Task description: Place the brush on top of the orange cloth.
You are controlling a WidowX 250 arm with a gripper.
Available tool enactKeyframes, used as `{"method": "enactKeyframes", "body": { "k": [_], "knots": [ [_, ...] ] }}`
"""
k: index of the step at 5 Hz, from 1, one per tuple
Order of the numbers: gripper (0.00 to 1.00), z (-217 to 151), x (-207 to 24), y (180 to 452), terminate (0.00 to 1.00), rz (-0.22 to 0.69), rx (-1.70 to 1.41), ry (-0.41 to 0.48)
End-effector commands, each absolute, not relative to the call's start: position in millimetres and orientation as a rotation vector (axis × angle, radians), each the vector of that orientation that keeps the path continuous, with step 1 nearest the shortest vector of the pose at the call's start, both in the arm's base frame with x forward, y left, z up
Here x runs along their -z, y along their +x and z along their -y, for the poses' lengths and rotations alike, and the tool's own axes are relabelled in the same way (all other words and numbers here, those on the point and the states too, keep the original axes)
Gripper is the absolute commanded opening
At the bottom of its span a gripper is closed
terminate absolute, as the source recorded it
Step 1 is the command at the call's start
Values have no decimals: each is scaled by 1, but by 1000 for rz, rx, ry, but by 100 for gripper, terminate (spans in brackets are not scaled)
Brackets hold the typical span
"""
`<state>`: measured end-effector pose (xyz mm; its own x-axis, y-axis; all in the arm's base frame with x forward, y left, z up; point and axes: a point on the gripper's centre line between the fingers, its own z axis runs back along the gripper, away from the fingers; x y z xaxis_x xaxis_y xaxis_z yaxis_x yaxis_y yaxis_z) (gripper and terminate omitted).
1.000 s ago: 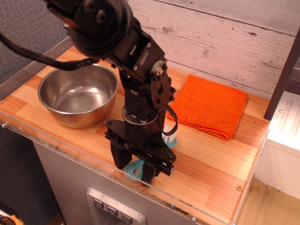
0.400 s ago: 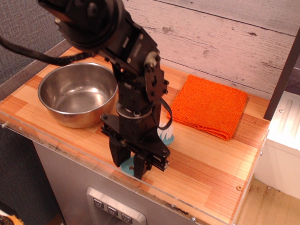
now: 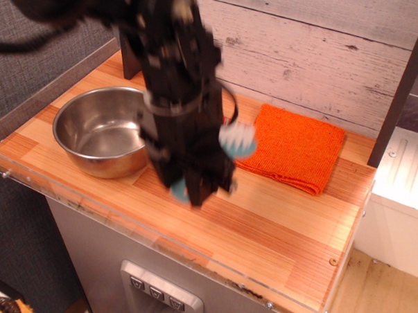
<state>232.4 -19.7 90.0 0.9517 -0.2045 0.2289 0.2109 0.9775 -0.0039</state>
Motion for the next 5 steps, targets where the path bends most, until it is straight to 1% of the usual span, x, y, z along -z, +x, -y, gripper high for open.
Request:
{"method": "enactKeyframes", "body": {
  "k": [1, 2, 4, 5],
  "knots": [
    [0, 44, -97, 286, 0, 262, 130, -75],
    [0, 54, -77, 314, 0, 221, 58, -72],
    [0, 58, -44, 345, 0, 171, -12, -50],
    [0, 56, -35, 358, 0, 173, -18, -35]
  ]
}}
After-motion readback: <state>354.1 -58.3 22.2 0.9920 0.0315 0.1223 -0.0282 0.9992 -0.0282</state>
